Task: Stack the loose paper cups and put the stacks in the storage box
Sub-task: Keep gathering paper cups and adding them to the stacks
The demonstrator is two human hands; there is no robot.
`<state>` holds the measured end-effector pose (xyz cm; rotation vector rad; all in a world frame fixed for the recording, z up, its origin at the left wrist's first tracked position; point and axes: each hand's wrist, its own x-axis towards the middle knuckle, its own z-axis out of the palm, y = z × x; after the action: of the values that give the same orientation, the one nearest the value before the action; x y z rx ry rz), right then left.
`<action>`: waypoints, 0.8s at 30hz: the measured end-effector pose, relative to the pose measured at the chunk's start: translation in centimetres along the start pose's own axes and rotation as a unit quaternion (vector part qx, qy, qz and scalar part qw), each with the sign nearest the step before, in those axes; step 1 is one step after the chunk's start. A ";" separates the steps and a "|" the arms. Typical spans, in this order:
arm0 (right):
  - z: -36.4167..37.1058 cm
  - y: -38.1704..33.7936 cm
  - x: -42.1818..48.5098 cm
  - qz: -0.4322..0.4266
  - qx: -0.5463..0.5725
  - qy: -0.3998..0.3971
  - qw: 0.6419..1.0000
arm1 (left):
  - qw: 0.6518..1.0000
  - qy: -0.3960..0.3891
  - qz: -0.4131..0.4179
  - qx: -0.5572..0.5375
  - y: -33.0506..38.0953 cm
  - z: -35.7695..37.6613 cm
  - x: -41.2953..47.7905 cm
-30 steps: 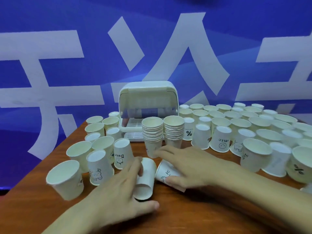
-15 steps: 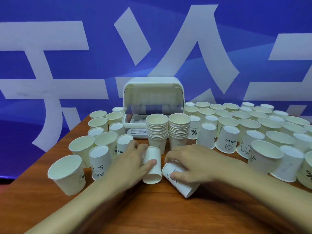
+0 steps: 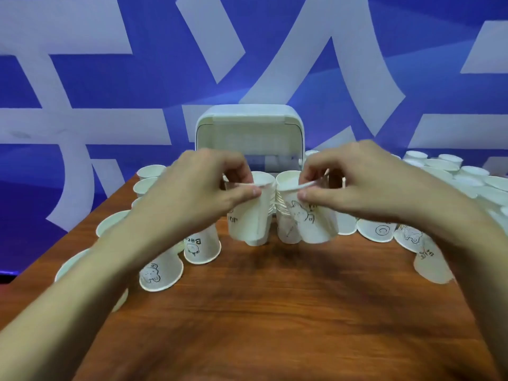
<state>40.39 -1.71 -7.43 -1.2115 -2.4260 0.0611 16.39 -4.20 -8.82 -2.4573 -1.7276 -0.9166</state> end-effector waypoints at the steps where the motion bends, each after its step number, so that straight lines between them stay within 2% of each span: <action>1: -0.8 0.3 0.4 0.005 0.018 0.026 0.999 | 1.000 0.020 0.004 -0.010 0.2 -0.6 0.7; 6: -1.3 2.0 2.0 0.011 0.106 0.179 0.978 | 0.995 0.070 0.029 -0.067 0.8 -1.0 3.6; 9: -0.1 2.8 2.9 0.004 0.109 0.211 0.971 | 0.994 0.080 0.033 -0.060 0.7 -0.3 4.5; 24: 2.3 5.0 3.9 0.039 0.142 0.076 0.986 | 0.992 0.109 0.030 -0.059 -1.8 1.7 5.6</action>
<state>41.23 4.74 -9.29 -1.1347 -2.1508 0.3146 16.87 1.85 -8.22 -2.3563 -1.5626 -1.2600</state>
